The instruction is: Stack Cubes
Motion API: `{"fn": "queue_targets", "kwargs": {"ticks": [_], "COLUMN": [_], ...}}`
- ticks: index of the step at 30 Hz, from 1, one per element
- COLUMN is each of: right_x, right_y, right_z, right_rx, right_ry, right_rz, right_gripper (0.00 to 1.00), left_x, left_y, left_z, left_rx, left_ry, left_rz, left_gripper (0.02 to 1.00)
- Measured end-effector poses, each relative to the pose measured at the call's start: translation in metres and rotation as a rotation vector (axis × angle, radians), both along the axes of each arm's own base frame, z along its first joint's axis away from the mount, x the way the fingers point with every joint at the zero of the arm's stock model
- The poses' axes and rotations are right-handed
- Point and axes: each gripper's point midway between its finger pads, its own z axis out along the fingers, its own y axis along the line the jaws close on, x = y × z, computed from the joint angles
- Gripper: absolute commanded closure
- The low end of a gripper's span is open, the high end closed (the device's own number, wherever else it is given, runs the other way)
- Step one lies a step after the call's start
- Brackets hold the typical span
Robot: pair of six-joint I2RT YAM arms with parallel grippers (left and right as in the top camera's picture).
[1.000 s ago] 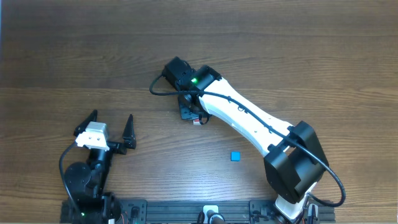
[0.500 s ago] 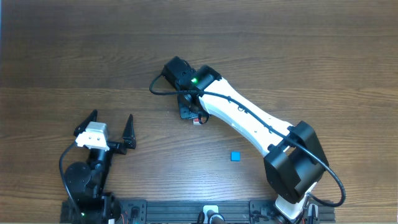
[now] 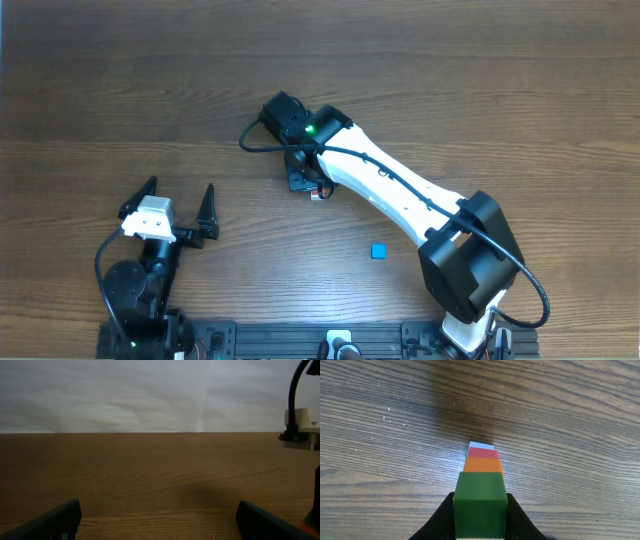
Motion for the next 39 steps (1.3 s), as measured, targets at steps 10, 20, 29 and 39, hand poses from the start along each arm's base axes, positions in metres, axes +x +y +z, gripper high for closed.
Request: {"fn": "queue_targets", "kwargs": {"ticks": [10, 20, 29, 39], "right_x": [0.0, 0.001, 0.009, -0.018], "right_y": [0.0, -0.002, -0.017, -0.075], "right_z": [-0.002, -0.002, 0.033, 0.093], "right_rx": [-0.003, -0.003, 0.021, 0.058], "right_ry": [0.004, 0.004, -0.027, -0.08], "right_rz": [-0.006, -0.008, -0.011, -0.071], "right_gripper": [0.007, 0.007, 0.009, 0.007], "left_x": [0.0, 0.0, 0.0, 0.0], "left_y": [0.0, 0.0, 0.0, 0.0], "left_z": [0.0, 0.0, 0.0, 0.0], "left_rx": [0.0, 0.0, 0.0, 0.0], "left_ry": [0.0, 0.0, 0.0, 0.0], "left_rz": [0.0, 0.0, 0.0, 0.0], "left_gripper": [0.02, 0.02, 0.02, 0.018]}}
